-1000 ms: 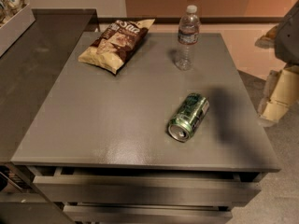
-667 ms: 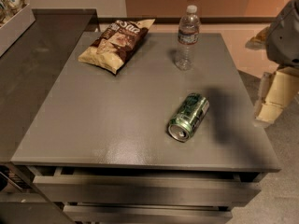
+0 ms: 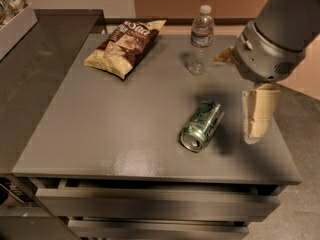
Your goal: Place green can upright
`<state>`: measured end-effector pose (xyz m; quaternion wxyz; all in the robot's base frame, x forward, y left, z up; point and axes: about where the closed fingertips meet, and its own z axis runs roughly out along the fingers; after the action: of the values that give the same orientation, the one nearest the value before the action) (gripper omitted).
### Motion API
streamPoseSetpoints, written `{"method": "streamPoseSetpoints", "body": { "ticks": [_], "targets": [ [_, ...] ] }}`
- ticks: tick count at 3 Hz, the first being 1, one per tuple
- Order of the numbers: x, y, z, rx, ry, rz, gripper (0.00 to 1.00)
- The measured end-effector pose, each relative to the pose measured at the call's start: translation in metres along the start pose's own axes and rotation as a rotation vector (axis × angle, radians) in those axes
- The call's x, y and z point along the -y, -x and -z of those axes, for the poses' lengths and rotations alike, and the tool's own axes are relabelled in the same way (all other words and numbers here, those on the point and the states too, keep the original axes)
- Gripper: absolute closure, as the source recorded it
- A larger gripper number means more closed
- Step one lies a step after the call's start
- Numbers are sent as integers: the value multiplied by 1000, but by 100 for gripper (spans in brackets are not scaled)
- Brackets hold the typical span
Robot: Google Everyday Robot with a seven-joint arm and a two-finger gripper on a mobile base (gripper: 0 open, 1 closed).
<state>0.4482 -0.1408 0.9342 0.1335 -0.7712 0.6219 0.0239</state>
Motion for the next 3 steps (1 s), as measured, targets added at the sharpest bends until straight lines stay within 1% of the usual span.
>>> {"method": "streamPoseSetpoints", "body": {
  "ticks": [1, 2, 3],
  "targets": [
    [6, 22, -20, 35, 43, 208, 0],
    [7, 39, -38, 70, 76, 423, 0],
    [8, 44, -53, 82, 93, 608, 0]
  ]
}}
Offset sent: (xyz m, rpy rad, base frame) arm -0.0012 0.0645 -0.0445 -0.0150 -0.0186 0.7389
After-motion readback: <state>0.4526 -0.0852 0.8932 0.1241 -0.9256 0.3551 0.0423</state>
